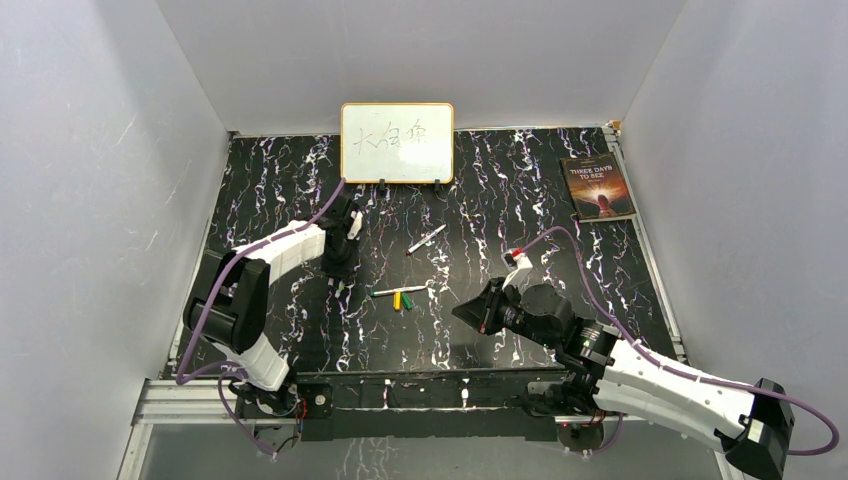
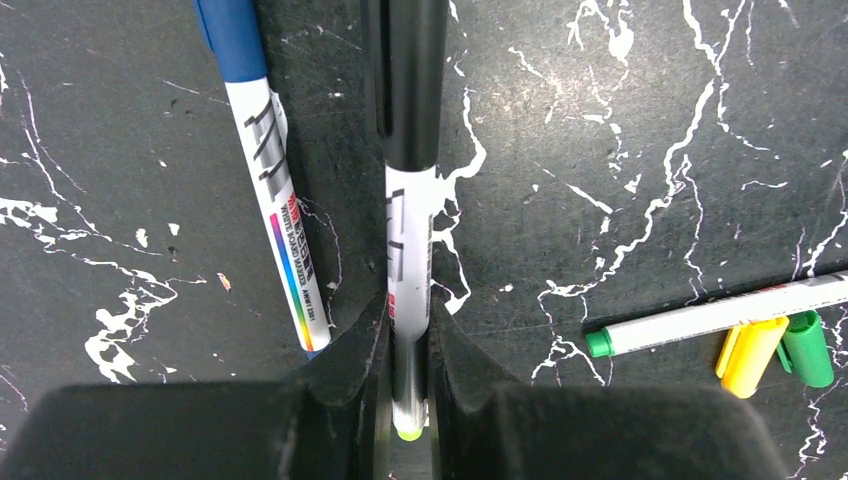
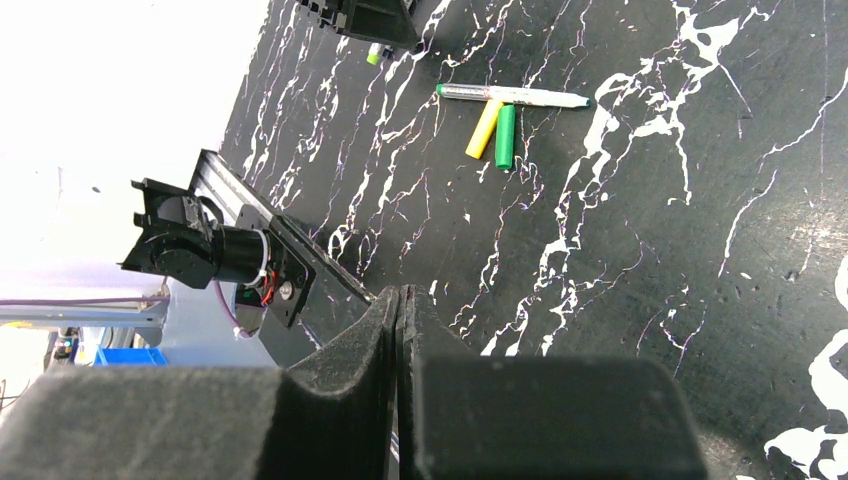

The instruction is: Insert the pens into the pen caps

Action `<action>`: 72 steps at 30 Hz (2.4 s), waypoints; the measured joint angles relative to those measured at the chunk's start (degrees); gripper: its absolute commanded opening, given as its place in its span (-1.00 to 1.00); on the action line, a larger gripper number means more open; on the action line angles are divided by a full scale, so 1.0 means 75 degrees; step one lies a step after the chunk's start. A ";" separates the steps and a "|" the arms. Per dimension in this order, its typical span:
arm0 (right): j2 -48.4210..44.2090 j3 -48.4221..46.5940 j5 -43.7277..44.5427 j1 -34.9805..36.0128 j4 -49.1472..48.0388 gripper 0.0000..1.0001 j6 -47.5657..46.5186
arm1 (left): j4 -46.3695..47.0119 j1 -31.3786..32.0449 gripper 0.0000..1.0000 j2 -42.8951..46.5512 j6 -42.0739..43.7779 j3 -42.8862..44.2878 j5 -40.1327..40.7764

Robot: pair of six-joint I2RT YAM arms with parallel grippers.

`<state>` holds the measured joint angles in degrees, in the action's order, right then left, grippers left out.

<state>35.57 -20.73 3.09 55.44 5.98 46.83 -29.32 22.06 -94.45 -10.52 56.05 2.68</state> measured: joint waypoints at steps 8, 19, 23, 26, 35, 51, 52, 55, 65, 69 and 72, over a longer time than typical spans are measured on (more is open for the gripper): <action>-0.0006 0.0000 0.0000 0.0000 0.0000 -1.00 0.0003 | -0.0137 0.0000 -0.81 0.0003 -0.0050 -0.0003 0.0236; -0.0204 0.0227 0.0009 0.0000 0.0006 -1.00 0.0026 | -0.0143 -0.0015 -0.48 0.0000 -0.0143 -0.0020 0.0329; -0.0204 0.0396 0.0009 0.0000 0.0105 -1.00 0.0052 | -0.0134 -0.0020 -0.49 -0.0006 -0.0154 -0.0061 0.0329; -0.0227 0.0396 0.0012 0.0000 0.0152 -1.00 0.0064 | -0.0122 -0.0020 -0.51 -0.0012 -0.0178 -0.0067 0.0332; -0.0219 0.0396 0.0003 0.0000 0.0152 -1.00 0.0093 | -0.0289 -0.0020 -0.51 0.0291 -0.0286 0.0032 0.0326; 0.0119 0.0393 0.0125 0.0000 0.0149 -1.00 0.0009 | -0.0067 0.1037 -0.14 0.1434 -0.0560 0.0997 -0.0315; 0.0423 0.0300 0.0163 0.0000 0.0175 -1.00 -0.0067 | 0.0484 0.1641 -0.02 0.1434 -0.0455 0.0807 -0.0522; 0.0463 0.0064 0.0254 0.0000 0.0172 -1.00 -0.0119 | 0.1402 0.2433 0.25 0.1367 0.0254 0.0475 -0.1166; -0.0568 0.0093 0.0525 0.0000 0.0766 -1.00 0.0119 | 0.2366 0.2524 0.62 -0.2157 0.2078 0.2637 -0.0321; -0.1070 0.0093 0.0679 0.0000 0.1303 -1.00 0.0146 | 0.2413 0.2468 0.53 -0.3034 0.2282 0.3360 -0.0204; -0.1291 0.0093 0.0778 0.0000 0.1483 -1.00 0.0166 | 0.2375 0.2375 0.45 -0.3118 0.2334 0.3491 -0.0245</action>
<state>25.89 -20.03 8.93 55.44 17.10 48.07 -11.51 39.88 -117.84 6.98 82.24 0.84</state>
